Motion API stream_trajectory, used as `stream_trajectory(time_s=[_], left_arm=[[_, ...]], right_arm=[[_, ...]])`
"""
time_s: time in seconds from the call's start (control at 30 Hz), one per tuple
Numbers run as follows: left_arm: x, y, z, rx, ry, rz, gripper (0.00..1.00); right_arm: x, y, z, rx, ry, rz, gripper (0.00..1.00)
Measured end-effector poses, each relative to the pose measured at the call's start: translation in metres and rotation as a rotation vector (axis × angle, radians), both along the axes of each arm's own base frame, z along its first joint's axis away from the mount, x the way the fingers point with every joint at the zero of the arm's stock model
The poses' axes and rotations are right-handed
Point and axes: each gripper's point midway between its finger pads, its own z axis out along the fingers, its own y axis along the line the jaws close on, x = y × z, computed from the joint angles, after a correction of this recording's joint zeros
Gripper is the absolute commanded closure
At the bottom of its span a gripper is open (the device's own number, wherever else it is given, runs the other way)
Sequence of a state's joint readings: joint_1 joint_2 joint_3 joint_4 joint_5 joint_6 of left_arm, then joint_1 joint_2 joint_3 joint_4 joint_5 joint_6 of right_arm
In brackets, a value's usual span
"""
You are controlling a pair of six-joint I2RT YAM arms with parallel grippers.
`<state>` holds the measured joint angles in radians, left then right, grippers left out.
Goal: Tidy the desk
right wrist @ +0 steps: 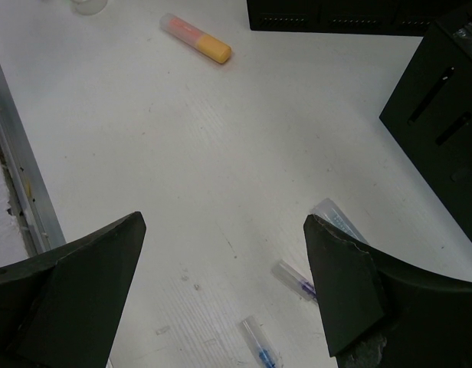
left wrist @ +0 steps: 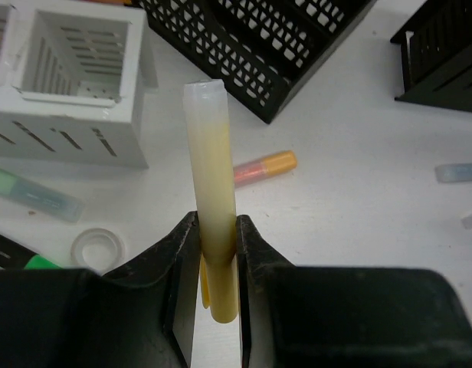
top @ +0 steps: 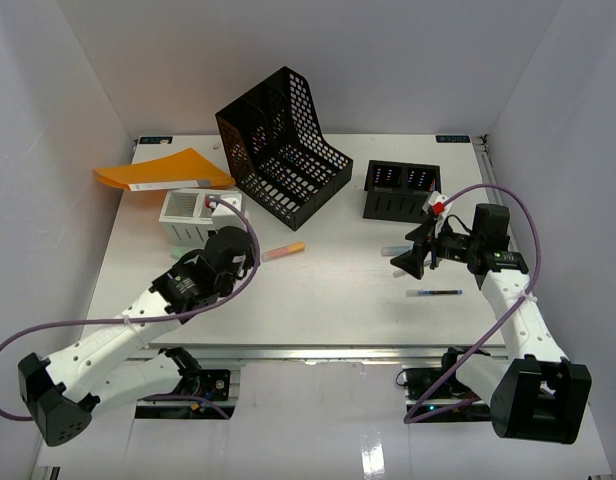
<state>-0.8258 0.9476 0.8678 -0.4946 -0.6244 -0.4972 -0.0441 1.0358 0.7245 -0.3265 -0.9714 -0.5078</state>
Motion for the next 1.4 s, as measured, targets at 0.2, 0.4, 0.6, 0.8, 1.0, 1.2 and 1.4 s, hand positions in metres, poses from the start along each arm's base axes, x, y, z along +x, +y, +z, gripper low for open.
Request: stream_trajectory(time_s=[0.2,0.4,0.6,0.8,1.0,1.2,1.4], left_arm=[[0.026,0.045,0.025,0.019,-0.108,0.094,1.0],[0.052,0.099,0.031,0.071,-0.156,0.203,1.0],[0.074,0.15,0.049,0.061,-0.26,0.299,1.0],[0.102,0.202,0.052,0.056,-0.305,0.373,1.0],[0.139,0.214,0.023,0.027,-0.281,0.306,1.0],[0.167,0.2,-0.022,-0.029,-0.2,0.185,1.0],[0.171,0.19,-0.03,-0.038,-0.251,0.112,0.77]], right_arm=[[0.0,0.0,-0.005,0.001,0.014,0.006,0.09],[0.001,0.001,-0.006,-0.001,0.01,0.015,0.09],[0.001,0.001,-0.008,0.001,0.015,0.021,0.09],[-0.003,0.003,-0.006,0.01,0.016,0.035,0.09],[-0.006,0.005,-0.001,0.015,-0.007,0.051,0.09],[-0.007,0.005,0.001,0.017,-0.016,0.057,0.09],[-0.008,0.005,0.001,0.019,-0.015,0.06,0.09]])
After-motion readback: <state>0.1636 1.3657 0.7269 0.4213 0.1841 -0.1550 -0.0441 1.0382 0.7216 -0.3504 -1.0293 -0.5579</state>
